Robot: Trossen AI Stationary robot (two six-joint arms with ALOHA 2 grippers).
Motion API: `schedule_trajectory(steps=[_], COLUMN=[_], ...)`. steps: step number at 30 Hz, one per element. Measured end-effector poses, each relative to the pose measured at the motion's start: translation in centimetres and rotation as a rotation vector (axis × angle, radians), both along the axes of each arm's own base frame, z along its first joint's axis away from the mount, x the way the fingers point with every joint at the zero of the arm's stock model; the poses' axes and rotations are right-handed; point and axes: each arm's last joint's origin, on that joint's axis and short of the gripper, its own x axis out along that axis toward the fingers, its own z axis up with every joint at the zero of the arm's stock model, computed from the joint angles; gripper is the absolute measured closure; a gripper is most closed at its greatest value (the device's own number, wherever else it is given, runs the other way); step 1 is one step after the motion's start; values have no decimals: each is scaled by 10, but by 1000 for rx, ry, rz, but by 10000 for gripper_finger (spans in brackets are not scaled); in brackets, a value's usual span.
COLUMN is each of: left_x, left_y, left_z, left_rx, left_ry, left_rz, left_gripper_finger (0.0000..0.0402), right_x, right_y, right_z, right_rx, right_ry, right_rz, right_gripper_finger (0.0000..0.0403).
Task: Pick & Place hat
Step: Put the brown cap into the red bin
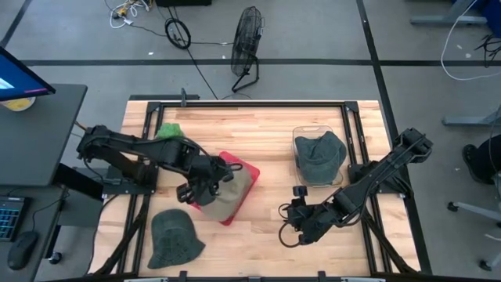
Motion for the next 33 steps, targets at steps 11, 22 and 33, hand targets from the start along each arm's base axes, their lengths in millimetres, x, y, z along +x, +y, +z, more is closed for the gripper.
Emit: schedule_trajectory(steps=[11, 22, 33], left_x=[2, 1, 7], left_y=[0, 1, 1], left_z=[-85, -108, -97], left_rx=[9, -238, -295], left_ry=[25, 147, 106], left_rz=[-8, 590, 784], left_gripper_finger=[399, 367, 296], right_x=[1, 4, 23], right_y=[1, 0, -6], right_z=[1, 3, 15], right_rx=[15, -28, -86], right_ry=[-18, -75, -218], right_rz=[-2, -31, 38], right_gripper_finger=[236, 236, 236])
